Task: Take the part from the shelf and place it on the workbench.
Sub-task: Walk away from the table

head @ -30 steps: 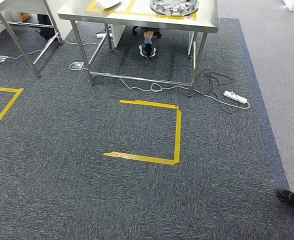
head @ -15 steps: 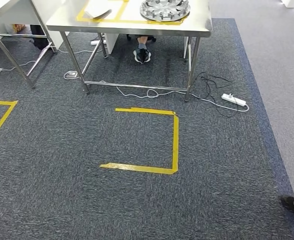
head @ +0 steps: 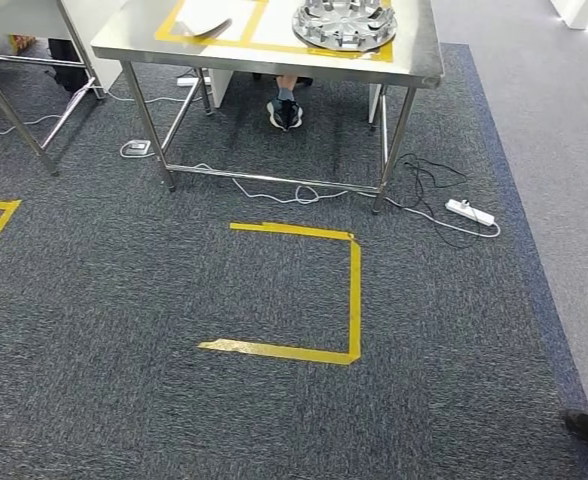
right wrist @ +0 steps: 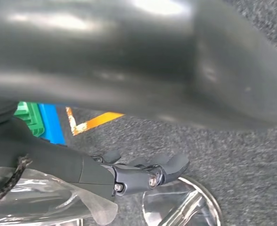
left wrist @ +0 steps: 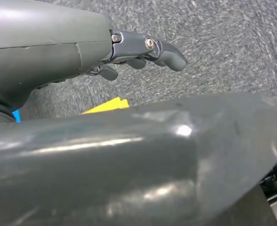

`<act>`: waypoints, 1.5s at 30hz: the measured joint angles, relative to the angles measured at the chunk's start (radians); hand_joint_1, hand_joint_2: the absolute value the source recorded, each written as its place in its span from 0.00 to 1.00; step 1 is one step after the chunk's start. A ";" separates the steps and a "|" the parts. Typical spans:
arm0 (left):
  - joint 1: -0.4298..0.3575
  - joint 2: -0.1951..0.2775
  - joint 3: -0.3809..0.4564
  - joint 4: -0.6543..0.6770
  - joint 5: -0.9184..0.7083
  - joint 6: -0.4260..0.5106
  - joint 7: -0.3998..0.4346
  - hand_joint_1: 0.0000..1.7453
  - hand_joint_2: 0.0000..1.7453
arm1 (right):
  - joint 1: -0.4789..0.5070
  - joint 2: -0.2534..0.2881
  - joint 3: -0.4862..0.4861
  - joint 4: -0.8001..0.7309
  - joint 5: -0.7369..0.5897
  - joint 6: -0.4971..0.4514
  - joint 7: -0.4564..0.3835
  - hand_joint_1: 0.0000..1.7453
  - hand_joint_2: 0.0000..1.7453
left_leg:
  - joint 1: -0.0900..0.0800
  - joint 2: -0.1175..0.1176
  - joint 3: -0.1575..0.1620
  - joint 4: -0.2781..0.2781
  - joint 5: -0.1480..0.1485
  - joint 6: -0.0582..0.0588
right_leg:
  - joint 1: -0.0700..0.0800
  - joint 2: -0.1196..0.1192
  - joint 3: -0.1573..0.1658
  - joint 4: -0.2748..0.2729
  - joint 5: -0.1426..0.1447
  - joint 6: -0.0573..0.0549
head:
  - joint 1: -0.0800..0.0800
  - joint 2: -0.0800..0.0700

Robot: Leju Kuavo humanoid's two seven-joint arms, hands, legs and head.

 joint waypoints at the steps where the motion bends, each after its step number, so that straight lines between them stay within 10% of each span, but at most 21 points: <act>1: 0.000 -0.002 0.001 -0.002 0.002 -0.001 0.002 0.00 0.00 | 0.000 0.000 0.000 0.000 -0.001 0.000 0.000 0.00 0.00 | -0.004 -0.001 0.010 0.000 -0.007 0.002 | 0.003 0.000 -0.005 -0.026 0.026 -0.006 | 0.000 0.000; 3: 0.000 -0.006 0.002 -0.006 0.003 -0.004 0.004 0.00 0.00 | 0.000 0.000 0.000 0.000 -0.002 -0.001 -0.001 0.00 0.00 | -0.011 -0.002 0.031 -0.002 -0.021 0.003 | 0.013 -0.001 0.020 -0.139 0.124 -0.027 | -0.001 0.000; 6: -0.002 -0.014 0.003 -0.013 0.003 -0.008 0.004 0.00 0.00 | 0.000 -0.001 0.000 0.000 -0.002 -0.002 -0.003 0.00 0.00 | -0.014 -0.002 0.047 -0.002 -0.033 -0.009 | 0.028 -0.004 0.043 -0.225 0.147 -0.053 | -0.003 0.000; 10: -0.002 -0.019 0.004 -0.023 -0.001 -0.008 0.005 0.00 0.00 | 0.003 -0.001 0.000 -0.001 0.006 -0.008 -0.007 0.00 0.00 | -0.017 0.001 0.056 -0.011 -0.038 0.008 | 0.026 -0.002 0.066 -0.246 0.196 -0.032 | -0.003 0.000; 24: -0.002 -0.022 0.004 -0.036 -0.004 -0.012 0.006 0.00 0.00 | -0.002 0.000 0.000 -0.002 0.029 -0.011 -0.015 0.00 0.00 | -0.014 0.000 0.063 -0.027 -0.037 -0.012 | 0.027 -0.003 0.070 -0.247 0.186 -0.045 | -0.001 0.000; 45: -0.002 -0.023 0.004 -0.036 -0.003 -0.002 0.009 0.00 0.00 | -0.002 0.000 0.000 -0.002 0.052 -0.006 -0.017 0.00 0.00 | -0.018 0.000 0.063 -0.026 -0.037 -0.013 | 0.023 -0.003 0.071 -0.247 0.187 -0.045 | -0.001 0.000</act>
